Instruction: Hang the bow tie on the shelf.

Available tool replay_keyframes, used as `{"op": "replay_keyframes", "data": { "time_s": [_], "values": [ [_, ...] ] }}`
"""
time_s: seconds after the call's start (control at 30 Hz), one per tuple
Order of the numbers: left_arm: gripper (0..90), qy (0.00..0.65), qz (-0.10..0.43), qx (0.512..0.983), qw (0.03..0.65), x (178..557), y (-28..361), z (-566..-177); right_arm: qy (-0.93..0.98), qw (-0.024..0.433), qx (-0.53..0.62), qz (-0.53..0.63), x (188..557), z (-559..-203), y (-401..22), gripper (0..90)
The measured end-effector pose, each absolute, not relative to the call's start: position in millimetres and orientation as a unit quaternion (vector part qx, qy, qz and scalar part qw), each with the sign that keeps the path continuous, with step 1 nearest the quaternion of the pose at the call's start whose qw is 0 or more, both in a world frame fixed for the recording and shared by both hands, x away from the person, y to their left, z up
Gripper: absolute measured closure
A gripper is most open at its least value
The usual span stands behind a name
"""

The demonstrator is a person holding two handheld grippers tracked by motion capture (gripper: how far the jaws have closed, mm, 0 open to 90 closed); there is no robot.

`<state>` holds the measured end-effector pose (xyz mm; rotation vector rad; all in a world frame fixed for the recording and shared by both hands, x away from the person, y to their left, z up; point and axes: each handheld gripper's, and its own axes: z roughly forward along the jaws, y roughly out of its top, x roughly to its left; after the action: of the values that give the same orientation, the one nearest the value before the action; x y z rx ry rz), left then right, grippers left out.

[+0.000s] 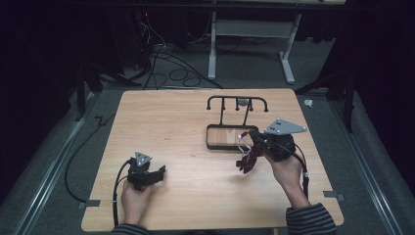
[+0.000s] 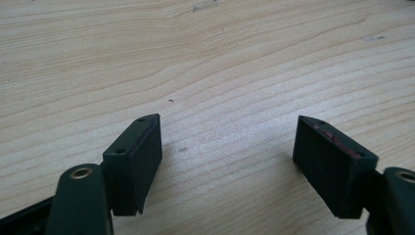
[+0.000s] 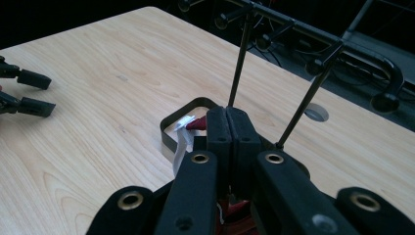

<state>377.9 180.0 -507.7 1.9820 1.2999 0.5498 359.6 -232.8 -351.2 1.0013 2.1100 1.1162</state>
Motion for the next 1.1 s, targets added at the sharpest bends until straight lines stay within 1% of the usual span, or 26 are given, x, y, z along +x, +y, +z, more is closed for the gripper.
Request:
{"op": "replay_keyframes", "data": {
  "time_s": [0.3,1.1],
  "values": [
    [27.1,0.501,0.211,0.764,0.346,378,180,-508,0.781,0.281,0.368,0.419,366,-338,-229,90.0],
    [27.0,0.501,0.211,0.764,0.348,378,180,-508,0.779,0.276,0.371,0.423,389,-329,-220,90.0]
  ]
}}
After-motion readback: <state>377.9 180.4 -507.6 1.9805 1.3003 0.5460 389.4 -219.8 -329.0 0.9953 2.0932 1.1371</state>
